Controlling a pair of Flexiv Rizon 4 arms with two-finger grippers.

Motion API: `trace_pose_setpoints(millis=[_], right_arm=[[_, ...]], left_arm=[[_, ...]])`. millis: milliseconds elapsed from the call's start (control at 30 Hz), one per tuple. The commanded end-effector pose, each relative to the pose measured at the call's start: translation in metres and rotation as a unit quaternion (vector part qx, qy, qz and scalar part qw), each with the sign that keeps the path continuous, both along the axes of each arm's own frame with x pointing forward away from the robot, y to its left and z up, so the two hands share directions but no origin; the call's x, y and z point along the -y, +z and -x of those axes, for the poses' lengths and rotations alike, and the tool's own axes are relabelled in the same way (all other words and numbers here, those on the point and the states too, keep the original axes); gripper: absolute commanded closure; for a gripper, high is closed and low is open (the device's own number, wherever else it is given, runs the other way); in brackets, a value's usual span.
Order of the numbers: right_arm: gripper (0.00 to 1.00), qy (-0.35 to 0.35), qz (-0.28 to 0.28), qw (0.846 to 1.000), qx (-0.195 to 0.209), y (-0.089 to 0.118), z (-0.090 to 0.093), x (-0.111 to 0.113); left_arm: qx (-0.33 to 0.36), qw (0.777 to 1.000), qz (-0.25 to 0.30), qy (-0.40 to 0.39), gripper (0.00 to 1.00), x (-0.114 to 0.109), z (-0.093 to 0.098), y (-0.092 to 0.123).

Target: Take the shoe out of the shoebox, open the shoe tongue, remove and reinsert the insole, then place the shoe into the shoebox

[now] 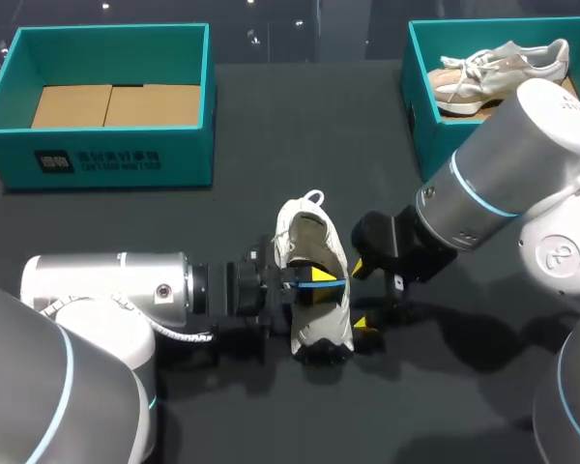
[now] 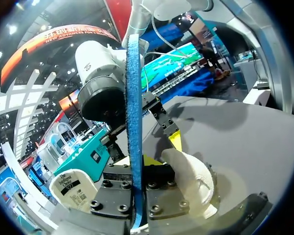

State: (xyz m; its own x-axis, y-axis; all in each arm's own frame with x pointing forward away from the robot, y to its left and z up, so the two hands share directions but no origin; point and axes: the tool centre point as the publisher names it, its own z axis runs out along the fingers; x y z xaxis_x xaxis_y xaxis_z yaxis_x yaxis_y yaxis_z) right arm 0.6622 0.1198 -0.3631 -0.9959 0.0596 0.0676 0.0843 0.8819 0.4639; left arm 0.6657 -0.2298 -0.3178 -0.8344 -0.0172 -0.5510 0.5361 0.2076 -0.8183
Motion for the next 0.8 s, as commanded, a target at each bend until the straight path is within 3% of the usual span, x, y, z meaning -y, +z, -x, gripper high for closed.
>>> trace_pose_setpoints(millis=[33, 233, 467, 533, 600, 800], right_arm=[[0.00, 0.000, 0.000, 1.000, 0.001, -0.001, 0.001, 0.000], [0.00, 0.000, 0.000, 1.000, 0.001, -0.001, 0.001, 0.000], [0.00, 0.000, 0.000, 1.000, 0.001, -0.001, 0.001, 0.000], [0.00, 0.000, 0.000, 1.000, 0.001, -0.001, 0.001, 0.000], [0.00, 0.000, 0.000, 1.000, 0.001, -0.001, 0.001, 0.000], [0.00, 0.000, 0.000, 1.000, 0.001, -0.001, 0.001, 0.000]], left_arm=[[-0.001, 1.000, -0.005, 0.005, 1.00, 0.006, -0.011, -0.012], [-0.004, 1.000, -0.014, 0.012, 1.00, 0.006, -0.023, -0.022], [-0.004, 1.000, -0.015, 0.013, 1.00, 0.005, -0.022, -0.019], [-0.001, 1.000, -0.012, 0.010, 0.82, 0.004, -0.018, -0.013], [0.003, 1.000, -0.008, 0.007, 0.72, 0.004, -0.014, -0.007], [0.019, 1.000, -0.001, 0.001, 0.67, 0.001, 0.000, 0.012]])
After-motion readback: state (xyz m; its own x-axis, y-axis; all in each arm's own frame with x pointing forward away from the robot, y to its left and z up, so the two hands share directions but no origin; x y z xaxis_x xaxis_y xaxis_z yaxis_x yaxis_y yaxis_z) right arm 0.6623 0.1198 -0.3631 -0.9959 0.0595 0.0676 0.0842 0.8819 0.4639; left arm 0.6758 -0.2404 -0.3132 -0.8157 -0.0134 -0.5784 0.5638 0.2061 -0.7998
